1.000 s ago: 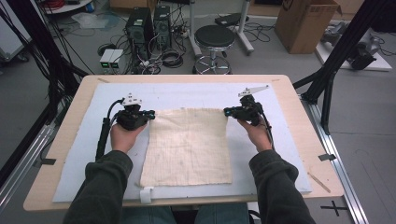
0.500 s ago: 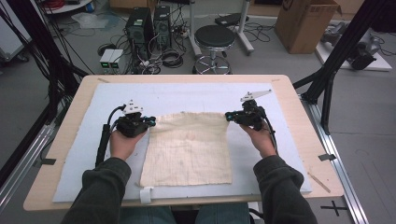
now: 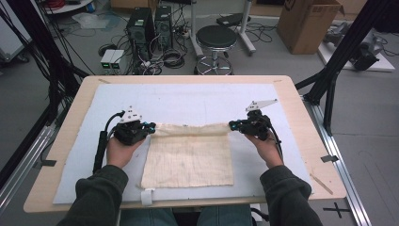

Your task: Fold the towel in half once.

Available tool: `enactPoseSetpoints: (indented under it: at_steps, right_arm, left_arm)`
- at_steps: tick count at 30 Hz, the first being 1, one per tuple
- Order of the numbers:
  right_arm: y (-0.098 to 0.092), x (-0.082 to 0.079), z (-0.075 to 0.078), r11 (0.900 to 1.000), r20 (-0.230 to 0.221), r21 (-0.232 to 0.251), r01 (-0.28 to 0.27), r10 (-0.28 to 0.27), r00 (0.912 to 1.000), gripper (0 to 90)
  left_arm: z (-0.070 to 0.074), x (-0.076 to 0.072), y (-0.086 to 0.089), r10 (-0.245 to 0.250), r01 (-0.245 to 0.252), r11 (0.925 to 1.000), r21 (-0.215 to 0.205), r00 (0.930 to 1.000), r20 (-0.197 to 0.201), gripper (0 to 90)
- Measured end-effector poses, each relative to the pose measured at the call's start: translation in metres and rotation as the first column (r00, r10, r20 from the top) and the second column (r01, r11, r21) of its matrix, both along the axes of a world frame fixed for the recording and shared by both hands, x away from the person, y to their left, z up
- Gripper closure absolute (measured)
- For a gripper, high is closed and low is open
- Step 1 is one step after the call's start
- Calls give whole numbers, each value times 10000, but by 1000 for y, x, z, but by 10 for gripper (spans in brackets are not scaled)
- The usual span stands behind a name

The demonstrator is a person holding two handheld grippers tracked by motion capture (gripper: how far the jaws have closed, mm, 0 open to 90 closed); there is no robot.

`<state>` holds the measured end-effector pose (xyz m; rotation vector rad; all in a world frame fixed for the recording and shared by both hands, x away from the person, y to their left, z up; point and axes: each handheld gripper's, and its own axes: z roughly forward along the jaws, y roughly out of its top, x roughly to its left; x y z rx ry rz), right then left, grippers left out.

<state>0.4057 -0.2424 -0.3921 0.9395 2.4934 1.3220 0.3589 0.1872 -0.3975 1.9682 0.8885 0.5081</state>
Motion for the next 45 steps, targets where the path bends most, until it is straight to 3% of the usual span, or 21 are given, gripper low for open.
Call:
enactPoseSetpoints:
  at_steps: [11,18,26,30,38,45]
  right_arm:
    - [6,-25,-2,9982,218,-29,-598,599,9980,863]
    - [6,-38,-7,9968,220,-50,-800,801,9965,863]
    - [7,-55,-5,9943,419,-116,-1058,1062,9935,863]
    - [7,-62,-6,9938,454,-151,-1100,1105,9928,863]
    - [4,-76,-9,9925,414,-92,-1217,1220,9917,863]
    - [7,-88,-12,9903,465,-334,-1351,1366,9895,863]
  left_arm:
    - [0,-22,5,-315,313,9995,104,9992,240,871]
    - [-2,-40,6,-608,583,9969,520,9971,467,870]
    - [-7,-57,9,-881,846,9945,611,9945,565,870]
    - [-8,-67,10,-924,862,9937,722,9919,873,869]
    - [-17,-84,12,-1000,924,9920,858,9910,889,869]
    - [-25,-98,13,-988,915,9923,830,9912,884,869]
